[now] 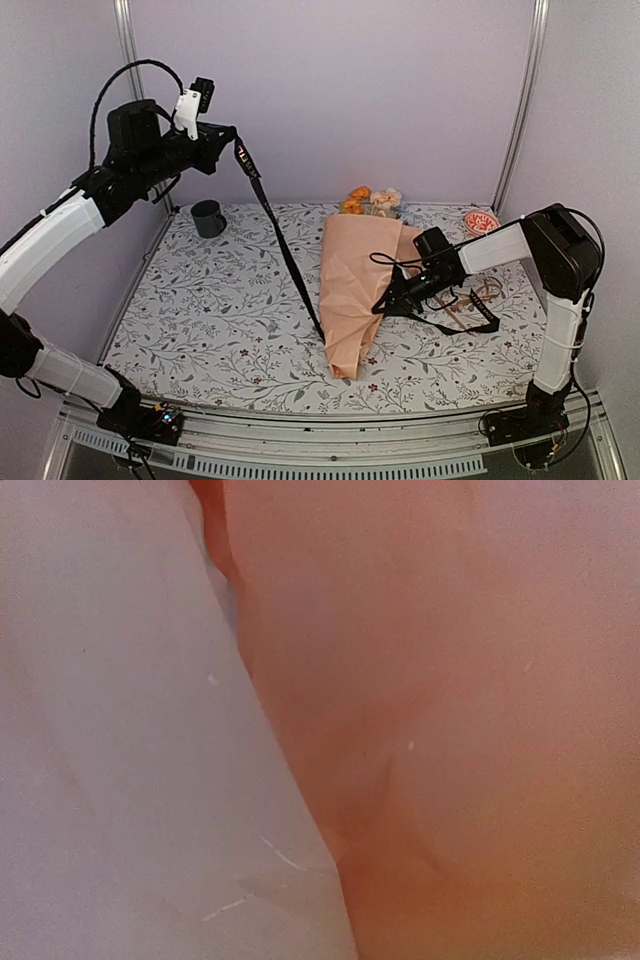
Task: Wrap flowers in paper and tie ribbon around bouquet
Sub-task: Pick up the right side of the ribbon from the center of the board.
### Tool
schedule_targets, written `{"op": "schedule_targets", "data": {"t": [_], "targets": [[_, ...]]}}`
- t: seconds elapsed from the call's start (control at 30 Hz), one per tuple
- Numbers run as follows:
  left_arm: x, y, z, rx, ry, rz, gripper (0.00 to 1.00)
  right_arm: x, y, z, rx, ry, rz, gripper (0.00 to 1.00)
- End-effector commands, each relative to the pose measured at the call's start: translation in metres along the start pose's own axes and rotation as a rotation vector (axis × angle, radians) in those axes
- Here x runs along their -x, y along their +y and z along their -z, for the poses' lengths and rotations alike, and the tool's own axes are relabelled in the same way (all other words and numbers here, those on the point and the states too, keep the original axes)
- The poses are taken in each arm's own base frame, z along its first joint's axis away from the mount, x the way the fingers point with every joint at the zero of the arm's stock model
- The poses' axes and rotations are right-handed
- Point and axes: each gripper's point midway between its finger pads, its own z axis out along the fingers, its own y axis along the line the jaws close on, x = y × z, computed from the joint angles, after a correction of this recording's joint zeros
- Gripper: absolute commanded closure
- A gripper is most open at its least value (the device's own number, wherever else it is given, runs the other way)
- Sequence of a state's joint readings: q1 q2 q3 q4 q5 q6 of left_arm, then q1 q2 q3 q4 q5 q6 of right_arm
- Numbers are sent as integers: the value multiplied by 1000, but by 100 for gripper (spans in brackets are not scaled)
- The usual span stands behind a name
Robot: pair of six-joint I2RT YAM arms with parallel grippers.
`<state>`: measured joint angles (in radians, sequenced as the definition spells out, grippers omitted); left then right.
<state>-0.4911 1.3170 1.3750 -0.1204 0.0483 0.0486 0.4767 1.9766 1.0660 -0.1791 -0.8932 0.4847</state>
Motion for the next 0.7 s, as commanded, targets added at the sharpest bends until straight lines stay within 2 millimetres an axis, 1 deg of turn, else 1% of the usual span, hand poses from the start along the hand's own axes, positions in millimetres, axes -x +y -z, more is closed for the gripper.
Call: {"op": "schedule_targets", "data": {"t": [0.0,0.07,0.1,0.17,0.23,0.27,0.33,0.47,0.5,0.53,0.57,0.67], "targets": [[-1,5,-16,44,32,-73,100,-4,-10,-2,-7,21,-6,99],[2,15,-21,100,37,-99,100,-4,-8,-1,-4,25,-1,99],[5,27,-20,156,39,-113,100,-4,-6,-1,1,30,0,99],[11,57,-17,273,42,-116,100,-3,2,2,26,37,14,99],[11,89,-13,358,59,-103,100,-1,12,5,55,39,34,99],[9,102,-12,401,70,-101,100,2,18,7,61,33,45,99],[6,122,-10,467,91,-108,100,6,24,11,55,28,60,99],[-2,150,-11,555,130,-104,100,7,16,11,16,32,65,99],[-2,155,-11,566,133,-97,100,6,13,11,11,35,63,99],[-1,154,-12,557,128,-88,100,5,10,11,7,36,58,99],[3,146,-14,512,109,-70,100,5,8,10,5,38,52,99],[12,93,-28,307,33,-33,100,6,1,7,-10,39,44,99]]}}
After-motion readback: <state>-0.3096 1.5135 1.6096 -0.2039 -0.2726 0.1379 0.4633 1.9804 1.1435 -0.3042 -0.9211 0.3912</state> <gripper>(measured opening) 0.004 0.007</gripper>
